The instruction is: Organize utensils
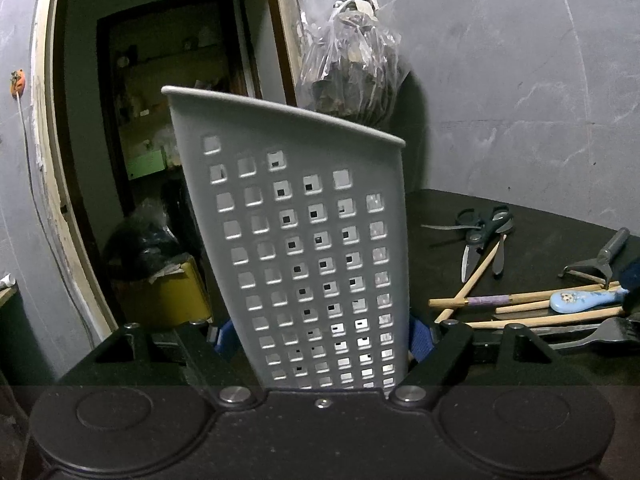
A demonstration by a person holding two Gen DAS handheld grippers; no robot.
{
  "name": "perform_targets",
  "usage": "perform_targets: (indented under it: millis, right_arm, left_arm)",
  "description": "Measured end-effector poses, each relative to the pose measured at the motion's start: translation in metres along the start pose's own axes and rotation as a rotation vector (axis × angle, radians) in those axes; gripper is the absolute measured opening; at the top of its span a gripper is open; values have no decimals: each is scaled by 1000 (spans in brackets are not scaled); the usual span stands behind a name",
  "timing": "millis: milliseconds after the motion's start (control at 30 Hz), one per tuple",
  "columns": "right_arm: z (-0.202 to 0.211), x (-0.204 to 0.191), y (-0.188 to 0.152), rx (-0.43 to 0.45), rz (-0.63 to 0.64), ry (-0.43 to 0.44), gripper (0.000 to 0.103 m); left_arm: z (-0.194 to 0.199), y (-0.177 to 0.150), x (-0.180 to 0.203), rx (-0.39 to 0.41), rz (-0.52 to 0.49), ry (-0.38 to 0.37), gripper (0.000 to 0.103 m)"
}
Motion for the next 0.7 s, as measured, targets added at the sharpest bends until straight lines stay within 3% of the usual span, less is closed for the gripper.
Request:
perform_targets:
  millis: [267, 533, 600, 700]
  right_arm:
    - [-1, -7, -7, -100, 73, -3, 17]
    - [-19, -4, -2, -108, -44, 107, 18]
    - [-20, -2, -3, -95, -68, 121, 10]
    - [-18, -3, -5, -74, -68, 109, 7]
  left_arm:
    - [0, -2, 3, -8, -10, 6, 81]
    - [-1, -3, 4, -11, -14, 4, 81]
    - [-1, -3, 4, -8, -11, 1, 81]
    - [-3, -4, 2, -15, 8, -9, 81]
Point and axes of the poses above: each gripper's, at about its wrist camera, not at the fingertips, and z roughly against the way its jaws point, x to its right, y to its top, the point moved 5 cm from there along -z, roughly the way its jaws point, and after that the axes turned 6 degrees about x, right-handed, at the moved point
